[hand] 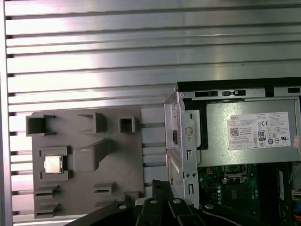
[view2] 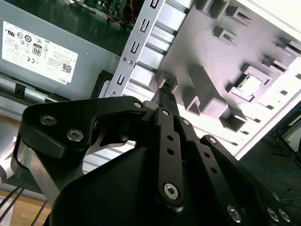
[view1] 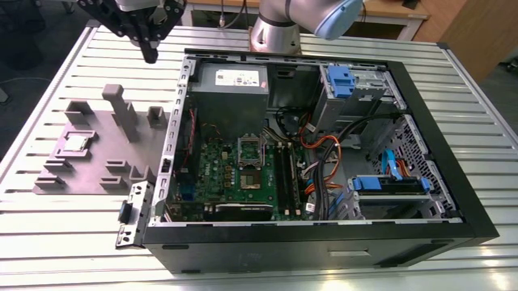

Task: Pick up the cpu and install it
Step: 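Reach for the cpu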

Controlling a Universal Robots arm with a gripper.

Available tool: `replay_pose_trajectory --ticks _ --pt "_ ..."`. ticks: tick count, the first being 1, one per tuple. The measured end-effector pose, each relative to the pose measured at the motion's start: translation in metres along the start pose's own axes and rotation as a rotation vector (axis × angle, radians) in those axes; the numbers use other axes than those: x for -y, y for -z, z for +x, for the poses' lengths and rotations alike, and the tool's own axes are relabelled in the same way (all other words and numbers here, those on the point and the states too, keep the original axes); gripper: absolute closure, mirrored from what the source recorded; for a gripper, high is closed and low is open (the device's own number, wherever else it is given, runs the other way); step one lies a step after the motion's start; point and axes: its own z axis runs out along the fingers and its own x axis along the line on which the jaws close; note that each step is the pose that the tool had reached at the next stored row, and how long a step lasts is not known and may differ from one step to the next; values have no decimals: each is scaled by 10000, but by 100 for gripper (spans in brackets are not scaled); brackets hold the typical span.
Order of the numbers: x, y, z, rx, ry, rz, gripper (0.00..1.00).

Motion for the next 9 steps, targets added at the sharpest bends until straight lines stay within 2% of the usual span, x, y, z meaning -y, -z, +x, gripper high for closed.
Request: replay_pose_trajectory --ticks 9 --pt "2 1 21 0 0 0 89"
